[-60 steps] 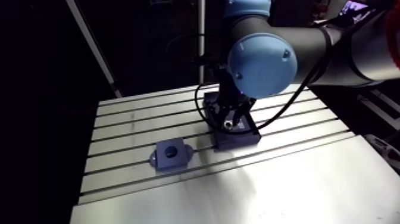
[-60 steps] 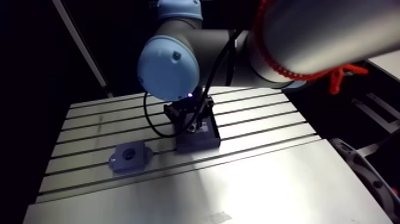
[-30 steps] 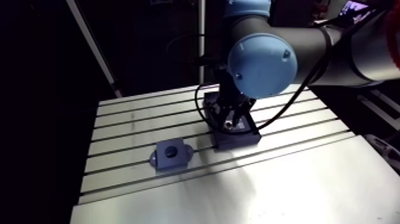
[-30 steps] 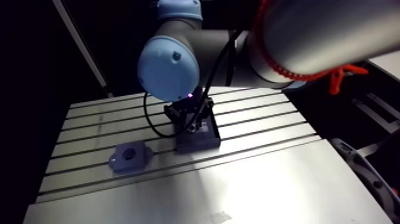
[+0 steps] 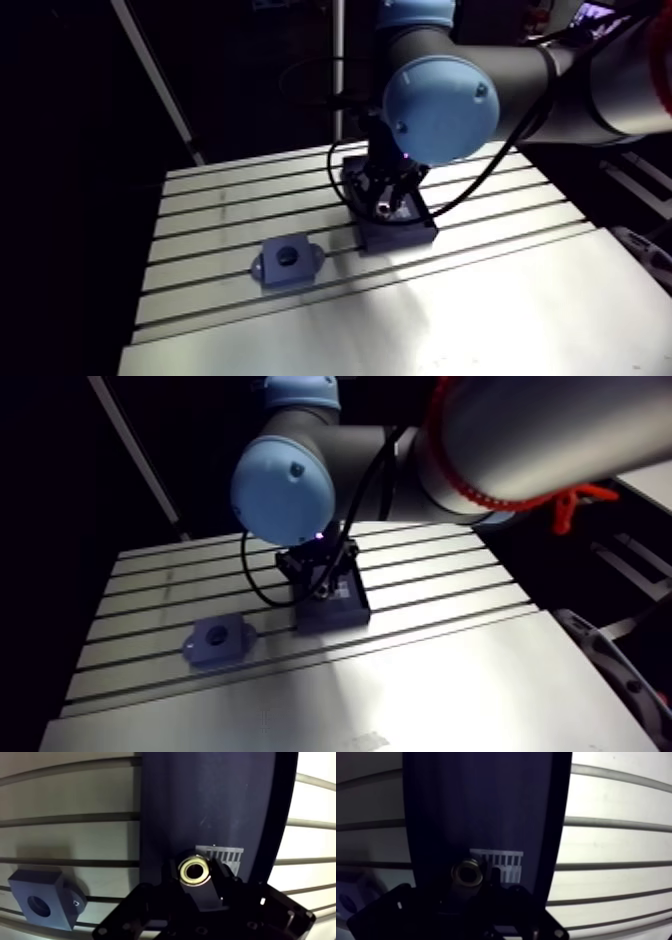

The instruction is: Pick up the bearing and press it into the housing until flush.

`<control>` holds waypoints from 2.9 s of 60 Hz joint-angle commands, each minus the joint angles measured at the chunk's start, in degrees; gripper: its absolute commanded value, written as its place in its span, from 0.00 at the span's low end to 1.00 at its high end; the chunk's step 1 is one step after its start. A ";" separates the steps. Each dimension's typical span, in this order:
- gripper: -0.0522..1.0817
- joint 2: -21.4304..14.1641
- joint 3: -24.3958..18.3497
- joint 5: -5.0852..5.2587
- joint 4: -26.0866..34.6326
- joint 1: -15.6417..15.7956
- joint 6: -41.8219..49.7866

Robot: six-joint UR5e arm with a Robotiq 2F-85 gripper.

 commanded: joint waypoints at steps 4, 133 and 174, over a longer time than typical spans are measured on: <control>0.57 -1.54 -0.69 -0.10 0.52 0.05 0.00; 0.59 -7.43 0.07 0.76 6.56 19.01 5.98; 0.59 -6.60 1.58 0.69 5.77 19.74 5.99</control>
